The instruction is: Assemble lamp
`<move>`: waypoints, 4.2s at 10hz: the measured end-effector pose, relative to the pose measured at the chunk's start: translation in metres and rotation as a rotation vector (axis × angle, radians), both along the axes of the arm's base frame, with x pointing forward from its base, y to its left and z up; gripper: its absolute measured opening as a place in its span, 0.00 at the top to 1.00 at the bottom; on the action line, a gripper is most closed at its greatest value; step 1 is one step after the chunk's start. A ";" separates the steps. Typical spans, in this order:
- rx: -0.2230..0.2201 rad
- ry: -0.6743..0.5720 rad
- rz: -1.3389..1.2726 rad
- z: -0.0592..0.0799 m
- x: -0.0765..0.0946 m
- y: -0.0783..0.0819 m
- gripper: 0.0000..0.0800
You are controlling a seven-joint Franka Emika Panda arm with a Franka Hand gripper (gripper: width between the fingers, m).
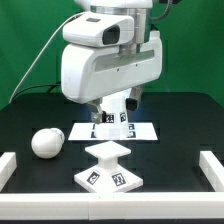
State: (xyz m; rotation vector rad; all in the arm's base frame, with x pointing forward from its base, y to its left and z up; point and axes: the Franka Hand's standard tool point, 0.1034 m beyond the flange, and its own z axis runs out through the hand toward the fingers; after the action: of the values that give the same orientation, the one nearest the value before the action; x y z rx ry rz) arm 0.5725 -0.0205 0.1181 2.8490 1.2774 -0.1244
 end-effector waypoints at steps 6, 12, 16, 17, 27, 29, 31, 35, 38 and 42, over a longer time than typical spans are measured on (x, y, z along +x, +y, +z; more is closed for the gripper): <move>0.036 -0.055 -0.142 -0.055 0.010 -0.019 0.13; 0.039 -0.056 -0.134 -0.068 0.009 -0.016 0.28; 0.039 -0.060 -0.166 -0.067 0.010 -0.014 0.34; 0.040 -0.077 -0.265 -0.067 0.014 -0.004 0.34; 0.098 -0.097 -0.632 -0.065 0.050 0.045 0.33; 0.098 -0.097 -0.632 -0.065 0.050 0.045 0.33; 0.098 -0.097 -0.632 -0.065 0.050 0.045 0.33; 0.121 -0.155 -0.759 -0.068 0.041 0.057 0.33; 0.137 -0.163 -0.802 -0.068 0.044 0.084 0.33; 0.145 -0.159 -0.851 -0.067 0.057 0.115 0.33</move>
Offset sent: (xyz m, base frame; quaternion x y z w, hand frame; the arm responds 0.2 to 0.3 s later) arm 0.0187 -0.0018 -0.0308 -0.0104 0.0481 0.0754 0.9959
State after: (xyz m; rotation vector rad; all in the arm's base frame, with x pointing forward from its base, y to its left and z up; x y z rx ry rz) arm 0.6290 0.0949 0.0511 3.2183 -0.0117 0.1913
